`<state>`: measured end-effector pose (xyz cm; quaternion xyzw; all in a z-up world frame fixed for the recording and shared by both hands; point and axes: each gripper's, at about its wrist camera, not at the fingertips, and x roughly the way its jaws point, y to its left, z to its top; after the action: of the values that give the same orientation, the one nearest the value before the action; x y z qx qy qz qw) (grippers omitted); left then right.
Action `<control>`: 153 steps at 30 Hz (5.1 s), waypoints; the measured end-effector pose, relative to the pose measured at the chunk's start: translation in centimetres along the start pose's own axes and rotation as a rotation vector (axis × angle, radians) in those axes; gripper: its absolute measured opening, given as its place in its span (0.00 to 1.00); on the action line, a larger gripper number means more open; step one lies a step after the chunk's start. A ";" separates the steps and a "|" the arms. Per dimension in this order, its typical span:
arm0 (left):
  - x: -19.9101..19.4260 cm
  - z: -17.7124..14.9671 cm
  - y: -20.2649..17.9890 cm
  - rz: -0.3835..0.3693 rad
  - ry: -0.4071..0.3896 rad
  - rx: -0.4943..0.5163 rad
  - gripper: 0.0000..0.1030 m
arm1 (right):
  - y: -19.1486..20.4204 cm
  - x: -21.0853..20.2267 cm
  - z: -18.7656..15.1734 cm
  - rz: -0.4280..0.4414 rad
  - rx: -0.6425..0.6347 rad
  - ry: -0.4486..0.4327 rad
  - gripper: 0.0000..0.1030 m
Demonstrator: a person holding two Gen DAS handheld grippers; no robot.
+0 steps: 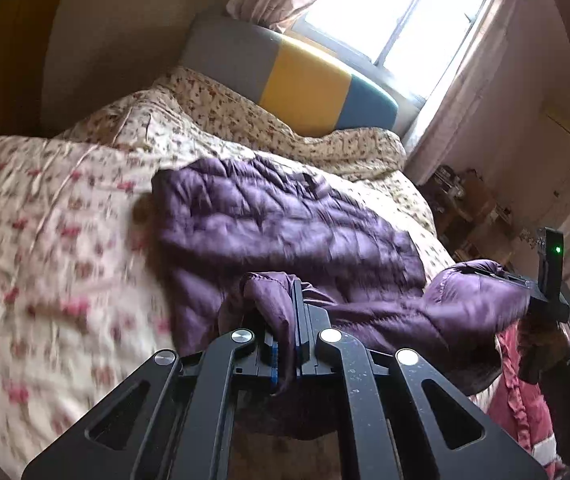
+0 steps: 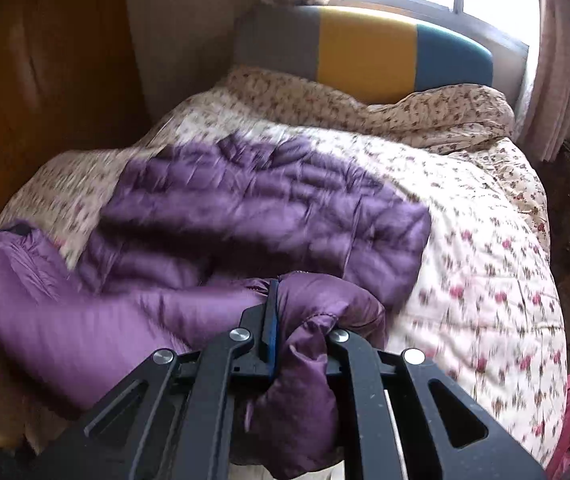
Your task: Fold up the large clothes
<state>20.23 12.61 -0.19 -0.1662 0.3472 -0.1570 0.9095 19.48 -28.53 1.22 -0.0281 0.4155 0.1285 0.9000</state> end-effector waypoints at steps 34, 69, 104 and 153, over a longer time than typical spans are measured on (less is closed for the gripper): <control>11.8 10.0 10.6 0.124 0.030 -0.289 0.78 | -7.8 10.6 10.3 0.047 0.308 0.009 0.98; 0.3 -8.4 6.0 -0.117 0.196 -0.281 0.13 | -3.4 0.4 -11.2 -0.033 0.156 0.239 0.12; 1.1 -2.4 6.7 0.012 0.127 -0.321 0.50 | -2.6 1.2 -6.2 -0.185 0.167 0.156 0.75; 3.0 -1.2 0.8 0.352 -0.097 -0.069 0.53 | -0.4 7.7 -5.6 -0.487 0.099 0.048 0.53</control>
<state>21.67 11.87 -3.13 -0.1415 0.3316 0.0246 0.9324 20.25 -28.22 -8.29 -0.0864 0.4234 -0.1136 0.8946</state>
